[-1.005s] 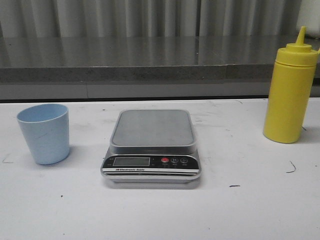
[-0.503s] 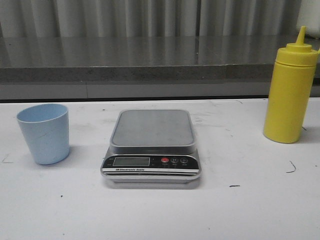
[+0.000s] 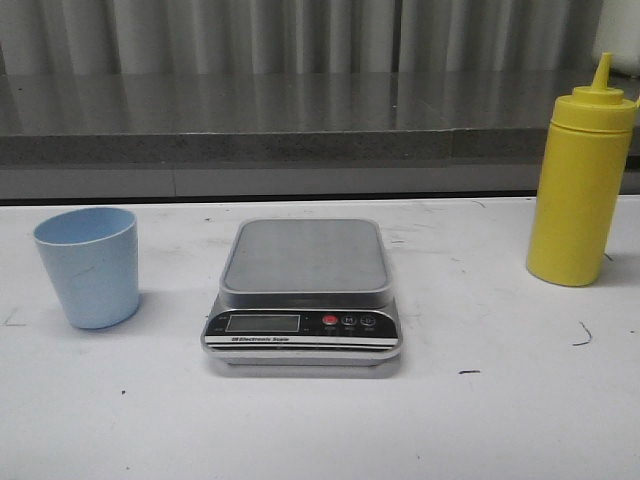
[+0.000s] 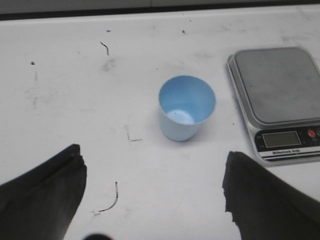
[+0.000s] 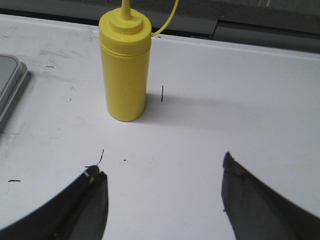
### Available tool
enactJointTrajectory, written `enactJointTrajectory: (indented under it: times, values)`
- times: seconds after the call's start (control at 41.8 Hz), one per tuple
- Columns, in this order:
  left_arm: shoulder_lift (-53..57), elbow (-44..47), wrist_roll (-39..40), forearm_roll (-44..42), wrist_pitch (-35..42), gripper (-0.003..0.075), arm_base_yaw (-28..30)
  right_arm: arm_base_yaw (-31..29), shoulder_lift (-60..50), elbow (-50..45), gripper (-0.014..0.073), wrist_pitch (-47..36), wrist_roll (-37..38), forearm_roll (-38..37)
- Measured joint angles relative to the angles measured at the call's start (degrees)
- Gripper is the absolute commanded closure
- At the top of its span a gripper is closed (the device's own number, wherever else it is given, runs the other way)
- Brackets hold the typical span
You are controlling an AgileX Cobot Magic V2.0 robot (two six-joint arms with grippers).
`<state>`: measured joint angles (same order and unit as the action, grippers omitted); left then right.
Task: Pour seasoning into cup on scale with both arms
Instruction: 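Move the left gripper down toward the light blue cup, then grasp the light blue cup rim with the left gripper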
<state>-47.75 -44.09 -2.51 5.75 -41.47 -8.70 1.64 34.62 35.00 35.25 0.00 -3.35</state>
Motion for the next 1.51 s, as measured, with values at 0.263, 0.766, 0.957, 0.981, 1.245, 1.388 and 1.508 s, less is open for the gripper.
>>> enactJointTrajectory:
  times: [0.263, 0.766, 0.957, 0.981, 1.245, 1.388, 1.508]
  values:
    - [-17.58, -11.81, -0.19, -0.11, -7.14, 0.0168, -2.36, 0.00, 0.00, 0.00, 0.0085, 0.00, 0.00, 0.00]
    - [-47.51, -27.29, 0.93, -3.50, -8.51, 0.0209, -2.36, 0.00, 0.00, 0.00, 0.0085, 0.00, 0.00, 0.00]
    - [-55.31, -31.17, 1.03, -3.58, -8.40, 0.0292, -2.36, 0.00, 0.00, 0.00, 0.0085, 0.00, 0.00, 0.00]
    - [-55.75, -31.35, 1.03, -3.58, -8.28, 0.0303, -2.36, 0.00, 0.00, 0.00, 0.0085, 0.00, 0.00, 0.00]
    - [-58.66, -32.06, 1.03, -1.89, -8.66, 0.0546, -2.36, 0.00, 0.00, 0.00, 0.0085, 0.00, 0.00, 0.00]
    - [-58.66, -32.06, 1.03, -0.59, -9.63, 0.0669, -2.36, 0.00, 0.00, 0.00, 0.0085, 0.00, 0.00, 0.00]
    - [-58.66, -32.06, 1.03, -0.46, -10.25, 0.0740, -2.36, 0.00, 0.00, 0.00, 0.0085, 0.00, 0.00, 0.00]
